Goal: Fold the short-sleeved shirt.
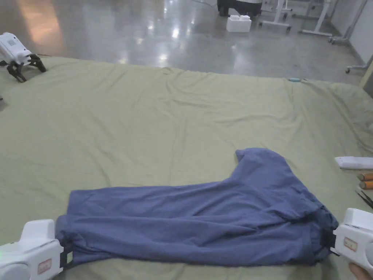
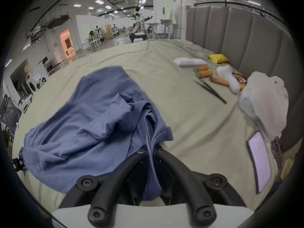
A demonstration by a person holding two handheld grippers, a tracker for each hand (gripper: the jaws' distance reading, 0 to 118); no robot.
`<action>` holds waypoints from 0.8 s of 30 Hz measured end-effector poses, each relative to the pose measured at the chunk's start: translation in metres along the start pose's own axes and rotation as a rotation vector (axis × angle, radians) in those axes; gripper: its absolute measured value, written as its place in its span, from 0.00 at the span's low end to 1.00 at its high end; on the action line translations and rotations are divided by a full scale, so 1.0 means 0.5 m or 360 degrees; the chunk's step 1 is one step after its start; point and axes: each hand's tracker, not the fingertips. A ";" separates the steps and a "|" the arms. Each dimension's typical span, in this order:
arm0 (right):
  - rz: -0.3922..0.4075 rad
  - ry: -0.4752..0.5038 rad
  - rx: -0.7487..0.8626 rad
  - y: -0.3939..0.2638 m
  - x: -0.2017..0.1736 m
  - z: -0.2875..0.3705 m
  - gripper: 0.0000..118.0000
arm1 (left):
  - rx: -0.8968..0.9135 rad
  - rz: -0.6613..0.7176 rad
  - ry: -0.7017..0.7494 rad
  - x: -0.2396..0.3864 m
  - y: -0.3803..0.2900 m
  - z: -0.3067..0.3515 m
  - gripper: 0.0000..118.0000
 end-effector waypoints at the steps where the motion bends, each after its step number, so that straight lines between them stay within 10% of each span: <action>1: -0.0031 -0.0045 0.0003 -0.001 -0.001 0.021 0.00 | 0.0016 0.0017 -0.0015 -0.012 0.004 0.013 0.00; 16: -0.0178 -0.0072 -0.0100 -0.281 0.011 0.262 0.03 | -0.0047 -0.0160 -0.0093 -0.111 -0.096 0.132 0.03; 17: -0.0167 -0.0070 -0.0098 -0.286 0.011 0.253 0.14 | -0.0054 -0.0126 -0.0108 -0.116 -0.102 0.123 0.15; 18: -0.0138 -0.0082 -0.0126 -0.288 0.011 0.245 0.51 | -0.0067 -0.0094 -0.0129 -0.118 -0.104 0.116 0.40; 24: -0.0180 -0.0016 0.0094 -0.267 0.037 0.318 0.71 | 0.0273 -0.0132 -0.0036 -0.107 -0.091 0.218 0.71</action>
